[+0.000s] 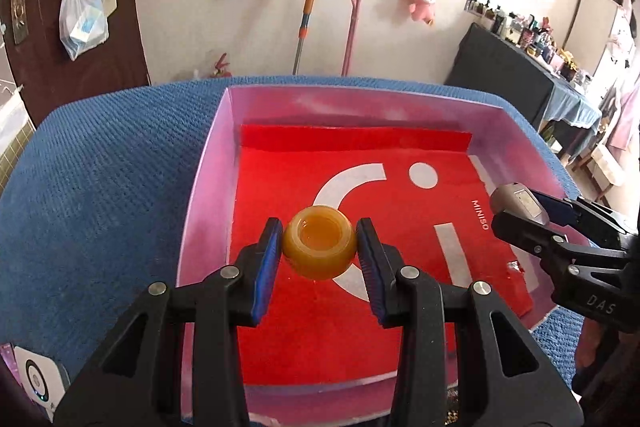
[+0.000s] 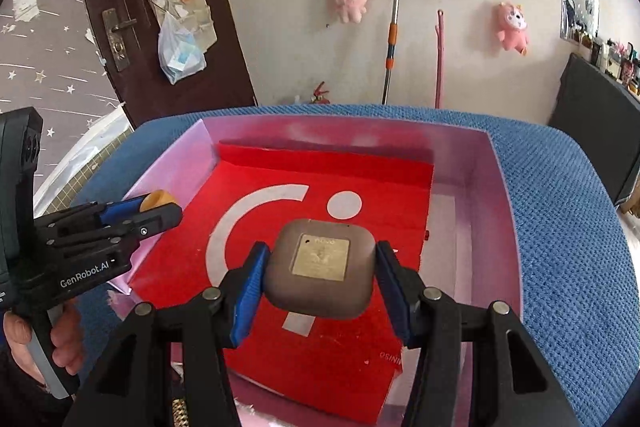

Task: Organize rigid objects
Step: 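Carry the orange ring with the left tool while the right tool carries the brown case into the pink box, then open the left tool over the red liner while the right tool releases the brown case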

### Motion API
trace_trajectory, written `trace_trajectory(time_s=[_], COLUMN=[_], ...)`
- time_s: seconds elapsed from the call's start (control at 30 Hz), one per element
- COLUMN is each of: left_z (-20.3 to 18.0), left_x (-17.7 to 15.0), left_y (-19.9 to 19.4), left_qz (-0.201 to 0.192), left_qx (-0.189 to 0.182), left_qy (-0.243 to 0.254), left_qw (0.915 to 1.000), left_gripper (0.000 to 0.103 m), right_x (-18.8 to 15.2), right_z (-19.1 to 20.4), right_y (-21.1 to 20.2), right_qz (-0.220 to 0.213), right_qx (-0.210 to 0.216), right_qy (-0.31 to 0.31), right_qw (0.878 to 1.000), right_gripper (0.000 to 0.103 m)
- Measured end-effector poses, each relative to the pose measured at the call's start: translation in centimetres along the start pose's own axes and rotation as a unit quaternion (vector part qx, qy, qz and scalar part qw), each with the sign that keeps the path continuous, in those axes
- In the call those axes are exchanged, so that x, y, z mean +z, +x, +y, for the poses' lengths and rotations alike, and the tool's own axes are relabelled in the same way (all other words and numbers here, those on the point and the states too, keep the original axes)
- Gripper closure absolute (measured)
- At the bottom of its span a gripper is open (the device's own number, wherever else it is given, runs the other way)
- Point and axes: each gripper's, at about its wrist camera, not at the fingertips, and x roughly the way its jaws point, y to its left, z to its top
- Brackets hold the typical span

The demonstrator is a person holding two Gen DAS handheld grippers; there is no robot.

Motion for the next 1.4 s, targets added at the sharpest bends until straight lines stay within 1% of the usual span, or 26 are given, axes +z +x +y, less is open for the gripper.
trace_trajectory(time_s=[0.2, 0.43, 0.67, 0.77, 1.07, 1.4], left_z=[0.0, -0.3, -0.5, -0.5, -0.7, -0.7], left_x=[0.1, 0.1, -0.5, -0.8, -0.9, -0.9], left_y=[1.2, 2.6, 4.2, 4.9, 4.7, 4.7], left_qz=[0.015, 0.032, 0.060, 0.077, 0.075, 0.075], left_qx=[-0.001, -0.007, -0.004, -0.007, -0.002, -0.001], left_qy=[0.001, 0.005, 0.011, 0.009, 0.015, 0.015], left_qw=[0.9999, 0.9994, 0.9981, 0.9970, 0.9971, 0.9971], left_gripper=[0.067, 0.067, 0.067, 0.067, 0.067, 0.067], right_x=[-0.2, -0.4, -0.5, -0.5, -0.7, -0.8], right_z=[-0.6, -1.3, -1.8, -1.5, -1.7, -1.6], right_y=[1.8, 3.0, 3.7, 4.0, 4.8, 4.9], right_qz=[0.021, 0.039, 0.052, 0.056, 0.085, 0.092], right_qx=[-0.007, -0.018, -0.027, -0.038, -0.044, -0.047], right_qy=[0.004, 0.006, 0.010, 0.002, 0.006, 0.005], right_qw=[1.000, 0.999, 0.998, 0.998, 0.995, 0.995], right_gripper=[0.047, 0.047, 0.047, 0.047, 0.046, 0.046])
